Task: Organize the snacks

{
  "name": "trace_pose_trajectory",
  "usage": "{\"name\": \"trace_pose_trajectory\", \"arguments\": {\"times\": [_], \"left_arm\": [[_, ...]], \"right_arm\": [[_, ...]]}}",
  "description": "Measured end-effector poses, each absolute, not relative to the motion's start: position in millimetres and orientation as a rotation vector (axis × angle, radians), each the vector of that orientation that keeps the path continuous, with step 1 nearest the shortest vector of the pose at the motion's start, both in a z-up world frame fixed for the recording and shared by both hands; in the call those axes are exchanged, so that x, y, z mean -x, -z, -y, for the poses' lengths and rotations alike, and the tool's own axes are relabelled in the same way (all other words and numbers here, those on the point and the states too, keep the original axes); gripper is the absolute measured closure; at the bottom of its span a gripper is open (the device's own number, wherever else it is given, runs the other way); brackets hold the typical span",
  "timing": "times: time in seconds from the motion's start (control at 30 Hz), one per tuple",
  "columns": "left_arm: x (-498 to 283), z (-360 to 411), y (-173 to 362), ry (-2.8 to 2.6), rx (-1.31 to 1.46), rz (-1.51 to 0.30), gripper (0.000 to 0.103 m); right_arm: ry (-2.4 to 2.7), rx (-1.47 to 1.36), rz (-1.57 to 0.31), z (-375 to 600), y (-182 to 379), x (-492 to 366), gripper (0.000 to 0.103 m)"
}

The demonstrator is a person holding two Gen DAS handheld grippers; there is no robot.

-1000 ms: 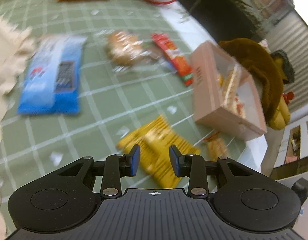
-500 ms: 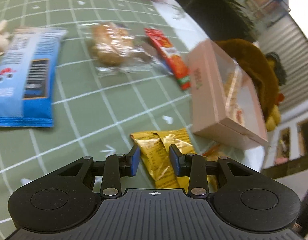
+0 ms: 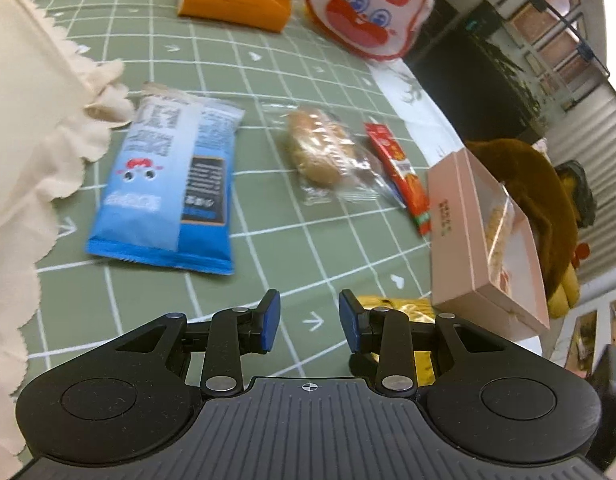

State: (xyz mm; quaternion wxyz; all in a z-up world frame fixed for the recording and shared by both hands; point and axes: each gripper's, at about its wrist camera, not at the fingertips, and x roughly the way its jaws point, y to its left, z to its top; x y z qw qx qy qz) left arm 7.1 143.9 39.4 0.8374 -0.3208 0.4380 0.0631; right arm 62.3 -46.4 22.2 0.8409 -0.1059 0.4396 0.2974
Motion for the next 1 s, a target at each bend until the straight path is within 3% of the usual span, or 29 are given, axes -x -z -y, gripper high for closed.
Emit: {"name": "trace_pose_trajectory", "arguments": {"times": [0.03, 0.07, 0.23, 0.27, 0.3, 0.33, 0.63, 0.7, 0.77, 1.0], "left_arm": [[-6, -144, -39, -0.137, 0.675, -0.932, 0.066], [-5, -143, -40, -0.137, 0.666, -0.935, 0.066], [-7, -126, -42, -0.084, 0.615, -0.958, 0.066], [-7, -120, -41, -0.069, 0.604, -0.963, 0.066], [-8, -114, -40, -0.050, 0.595, -0.970, 0.066], [-9, -106, -38, -0.020, 0.585, -0.981, 0.066], [-7, -46, -35, 0.168, 0.493, -1.046, 0.066], [-5, -45, -35, 0.162, 0.489, -1.050, 0.066], [-4, -47, -33, 0.149, 0.494, -1.058, 0.066], [-3, -55, -34, 0.124, 0.522, -1.052, 0.066]], "right_arm": [[-0.622, 0.242, -0.926, 44, -21, -60, 0.026], [-0.617, 0.284, -0.912, 43, -23, -55, 0.037], [-0.585, 0.215, -0.832, 86, -57, -41, 0.039], [-0.554, 0.191, -0.817, 100, -63, -41, 0.042], [-0.512, 0.169, -0.809, 117, -67, -43, 0.055], [-0.475, 0.156, -0.813, 130, -68, -46, 0.057], [-0.326, -0.011, -0.824, 203, -54, -54, 0.055], [-0.301, -0.055, -0.811, 213, -55, -55, 0.043], [-0.234, -0.046, -0.795, 217, -52, -56, 0.037], [-0.261, -0.036, -0.931, 207, -21, -54, 0.037]]}}
